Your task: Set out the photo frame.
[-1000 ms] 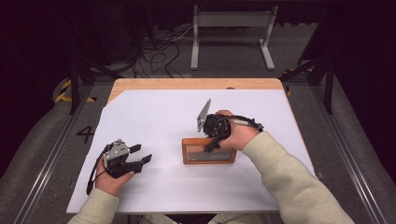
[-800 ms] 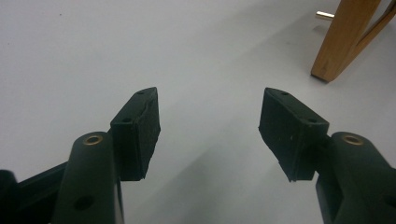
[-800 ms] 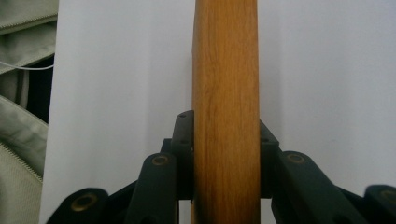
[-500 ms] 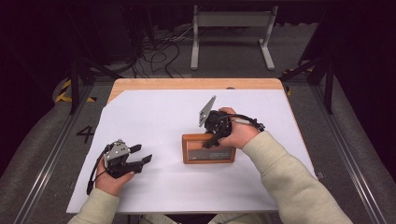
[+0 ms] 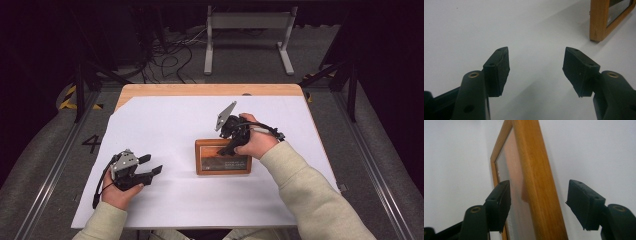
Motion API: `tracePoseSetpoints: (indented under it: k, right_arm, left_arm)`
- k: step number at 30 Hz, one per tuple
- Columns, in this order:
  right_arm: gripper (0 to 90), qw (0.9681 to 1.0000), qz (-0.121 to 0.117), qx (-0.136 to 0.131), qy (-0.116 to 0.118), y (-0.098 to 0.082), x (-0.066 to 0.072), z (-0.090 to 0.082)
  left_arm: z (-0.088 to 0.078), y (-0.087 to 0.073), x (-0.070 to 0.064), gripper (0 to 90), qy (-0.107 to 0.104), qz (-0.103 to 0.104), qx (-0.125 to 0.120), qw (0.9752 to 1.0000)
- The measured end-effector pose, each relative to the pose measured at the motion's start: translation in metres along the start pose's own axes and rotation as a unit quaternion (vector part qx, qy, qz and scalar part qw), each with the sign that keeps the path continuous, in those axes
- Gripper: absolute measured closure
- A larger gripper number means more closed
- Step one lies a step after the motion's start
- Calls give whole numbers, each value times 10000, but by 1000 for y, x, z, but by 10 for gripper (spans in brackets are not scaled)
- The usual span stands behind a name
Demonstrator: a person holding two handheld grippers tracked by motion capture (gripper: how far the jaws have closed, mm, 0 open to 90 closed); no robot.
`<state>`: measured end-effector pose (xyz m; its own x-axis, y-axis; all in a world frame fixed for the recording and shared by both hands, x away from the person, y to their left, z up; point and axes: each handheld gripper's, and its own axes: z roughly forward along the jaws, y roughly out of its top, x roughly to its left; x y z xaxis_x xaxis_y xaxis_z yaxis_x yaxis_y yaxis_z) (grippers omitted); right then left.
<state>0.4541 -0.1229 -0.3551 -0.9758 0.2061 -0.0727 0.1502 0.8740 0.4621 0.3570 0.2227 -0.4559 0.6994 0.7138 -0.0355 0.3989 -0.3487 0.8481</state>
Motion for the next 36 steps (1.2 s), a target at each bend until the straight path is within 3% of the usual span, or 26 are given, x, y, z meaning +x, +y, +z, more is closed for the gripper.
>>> tracePoseSetpoints:
  k: [2,5,7,15,16,18,22,23,26,28,30,31,35,36]
  right_arm:
    - [341,9999,64,-46,-95,-2,-1,-3]
    - [342,9992,177,-323,-157,-9,-2,-11]
    - [350,9979,391,-421,-291,-14,-1,-18]
    - [336,9889,817,-1094,-578,-41,10,-46]
    - [338,9866,889,-1227,-602,-50,13,-53]
    - [337,9858,898,-1273,-621,-53,14,-56]
    - [323,9809,1032,-1499,-693,-70,17,-69]
    - [313,9781,1110,-1600,-729,-78,19,-74]
    - [296,9758,1195,-1669,-754,-85,20,-79]
    - [270,9724,1330,-1751,-783,-92,21,-83]
    - [227,9671,1637,-1777,-795,-100,22,-85]
    - [224,9646,1661,-1864,-850,-107,23,-88]
    - [172,9613,1678,-1967,-950,-118,26,-90]
    - [152,9591,1718,-2008,-1016,-123,27,-91]
  left_arm:
    - [0,0,0,386,-14,-3,2,10000]
    - [0,0,0,386,-9,-32,-8,10000]
    - [-1,1,-1,387,-20,-86,-49,9999]
    - [-4,3,-4,386,-71,-100,-105,9999]
    - [-4,3,-4,387,-70,-97,-104,9999]
    - [-4,3,-4,387,-67,-123,-103,9998]
    - [-3,3,-3,387,-71,-101,-97,9999]
    - [-3,3,-3,387,-66,-109,-95,9999]
    - [-3,3,-3,387,-74,-129,-104,9998]
    - [-3,3,-3,387,-70,-133,-107,9998]
    - [-3,4,-3,387,-61,-125,-120,9998]
    - [-3,4,-3,387,-61,-120,-123,9998]
    - [-3,4,-3,386,-83,-129,-126,9998]
    - [-3,4,-3,386,-91,-129,-137,9998]
